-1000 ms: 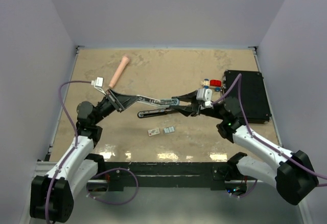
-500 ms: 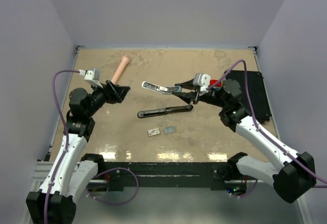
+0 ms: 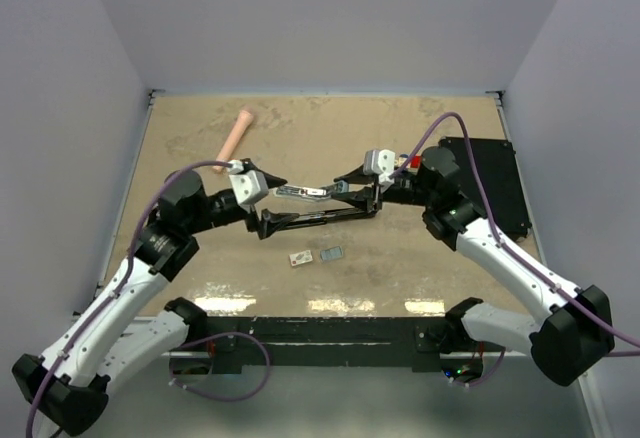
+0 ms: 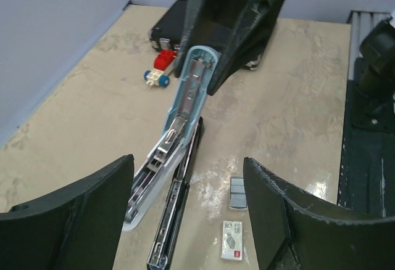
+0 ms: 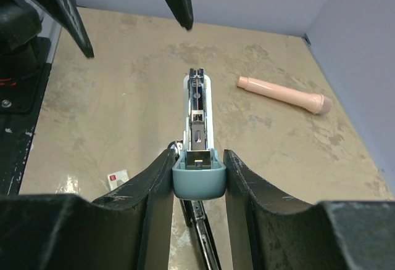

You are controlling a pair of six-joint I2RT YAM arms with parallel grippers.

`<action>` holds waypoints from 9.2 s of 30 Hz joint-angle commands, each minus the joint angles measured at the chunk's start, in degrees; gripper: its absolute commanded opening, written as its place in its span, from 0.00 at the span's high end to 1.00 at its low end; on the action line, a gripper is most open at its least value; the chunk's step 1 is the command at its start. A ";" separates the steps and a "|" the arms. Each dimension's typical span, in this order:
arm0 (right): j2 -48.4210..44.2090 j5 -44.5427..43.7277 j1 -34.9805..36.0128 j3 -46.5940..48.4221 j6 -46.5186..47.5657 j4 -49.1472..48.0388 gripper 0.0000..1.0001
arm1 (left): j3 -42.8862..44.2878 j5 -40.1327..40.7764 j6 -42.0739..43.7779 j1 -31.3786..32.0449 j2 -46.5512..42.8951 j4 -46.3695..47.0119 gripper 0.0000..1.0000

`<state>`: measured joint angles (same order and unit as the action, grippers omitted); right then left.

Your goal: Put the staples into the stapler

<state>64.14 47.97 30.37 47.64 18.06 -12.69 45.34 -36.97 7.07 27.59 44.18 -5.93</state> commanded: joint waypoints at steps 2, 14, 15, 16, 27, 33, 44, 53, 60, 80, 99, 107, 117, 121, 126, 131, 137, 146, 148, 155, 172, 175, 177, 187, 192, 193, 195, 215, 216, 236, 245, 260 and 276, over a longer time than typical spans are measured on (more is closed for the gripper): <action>-0.25 4.24 1.44 3.43 3.29 0.82 1.00 | 5.89 -3.11 16.39 6.32 6.86 -9.53 0.24; -0.33 5.65 2.59 3.69 5.40 2.23 1.00 | 12.66 12.09 25.53 14.24 16.28 -17.18 0.30; -0.33 5.74 2.68 3.60 5.49 2.32 1.00 | 12.75 13.40 25.62 14.15 16.72 -17.27 0.30; -0.42 5.74 2.68 3.60 5.49 2.32 1.00 | 12.75 14.20 25.80 14.24 17.07 -17.36 0.30; -1.12 6.26 3.12 2.72 5.75 2.05 1.00 | 12.23 17.20 27.12 14.24 20.15 -17.62 0.42; -0.86 6.44 3.12 2.72 5.58 1.79 1.00 | 12.58 14.91 26.68 14.24 22.26 -17.80 0.51; 0.37 5.39 3.29 2.55 5.49 1.88 1.00 | 12.49 13.42 24.93 14.24 22.70 -17.27 0.97; 0.81 -2.34 3.20 -0.70 1.10 -3.66 0.35 | 12.23 20.96 18.08 14.15 21.91 -16.48 1.00; -0.06 -7.09 2.94 -1.93 -1.80 -6.47 0.17 | 12.14 26.33 12.63 14.07 22.52 -17.01 1.00; -4.12 -35.22 2.68 -6.69 -24.31 -10.35 0.01 | -3.06 67.11 -41.68 13.27 18.31 -19.73 1.00; -3.06 -34.78 2.68 -6.50 -22.20 -7.61 0.01 | -11.06 76.08 -68.50 13.01 31.57 -11.48 1.00; -2.62 -33.99 2.68 -6.59 -21.93 -8.05 0.01 | -12.12 75.82 -70.70 13.36 37.11 -7.60 1.00; -1.30 -32.76 2.68 -6.15 -21.76 -7.88 0.01 | -13.70 75.29 -71.32 14.68 37.38 -5.84 0.79; -0.86 -32.59 2.76 -5.89 -21.76 -7.62 0.01 | -13.35 74.77 -71.23 14.77 37.47 -6.02 0.71; -0.77 -32.50 2.68 -5.54 -21.76 -6.91 0.01 | -13.35 73.80 -71.06 14.86 37.38 -6.19 0.63; -0.68 -32.50 2.76 -5.36 -21.67 -6.65 0.02 | -13.26 73.36 -70.88 14.94 37.03 -6.46 0.55; -0.33 -32.41 2.68 -4.92 -21.67 -6.21 0.01 | -13.26 72.57 -71.05 15.47 36.68 -6.72 0.49; -0.33 -32.23 2.76 -4.48 -21.76 -5.51 0.01 | -14.05 68.18 -73.16 15.65 31.68 -7.34 0.43; -0.16 -32.23 2.68 -4.22 -21.84 -5.16 0.01 | -14.32 66.95 -73.34 15.65 30.36 -7.16 0.43; -0.15 -32.41 2.68 -3.96 -21.84 -4.19 0.01 | -15.63 66.15 -74.04 15.91 27.98 -7.95 0.42; 2.56 -33.20 3.29 -0.27 -26.24 6.43 0.01 | -16.61 62.46 -64.84 16.09 7.51 -10.94 0.17; 4.40 -33.55 4.08 0.35 -26.76 8.64 0.01 | -13.46 63.42 -58.52 16.00 1.71 -13.31 0.16; 5.90 -35.90 5.92 1.40 -26.59 12.50 0.02 | -11.08 65.61 -54.29 16.00 -1.62 -15.50 0.16; 19.35 -54.01 19.10 9.57 -31.59 30.96 0.03 | 0.09 70.01 -22.04 16.00 -10.43 -14.99 0.10; 23.30 -59.56 25.42 10.28 -41.08 34.57 0.15 | -2.44 78.35 -17.09 16.00 -13.41 -12.00 0.10; 23.92 -60.00 26.48 10.80 -42.22 34.92 0.17 | -3.67 78.89 -16.74 15.91 -13.86 -11.56 0.09; 25.15 -61.93 28.94 11.60 -45.30 36.76 0.25 | -4.56 78.29 -16.30 14.69 -14.91 -10.77 0.10; 32.98 -65.19 31.15 15.47 -51.11 38.35 0.75 | -6.93 68.26 -16.74 5.54 -17.38 -9.01 0.10; 33.15 -65.19 31.07 15.47 -51.20 38.35 0.75 | -7.02 68.26 -16.65 5.45 -17.38 -9.01 0.10; 36.41 -66.68 31.07 16.96 -52.17 38.88 0.77 | -7.11 67.12 -16.74 4.66 -17.03 -8.92 0.10; 37.20 -67.83 31.07 16.61 -52.61 39.23 0.77 | -7.11 66.85 -16.74 4.57 -17.11 -9.01 0.10; 33.77 -68.09 28.78 13.89 -51.11 41.69 0.75 | -7.20 66.85 -16.65 4.57 -17.03 -9.10 0.10; 30.34 -67.30 27.55 13.54 -52.78 40.56 0.71 | -7.20 66.85 -16.65 4.40 -17.02 -9.10 0.10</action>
<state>95.24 -18.44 58.83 62.08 -33.28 28.08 38.50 30.22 -10.70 32.45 27.11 -17.17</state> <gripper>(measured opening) 0.284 0.899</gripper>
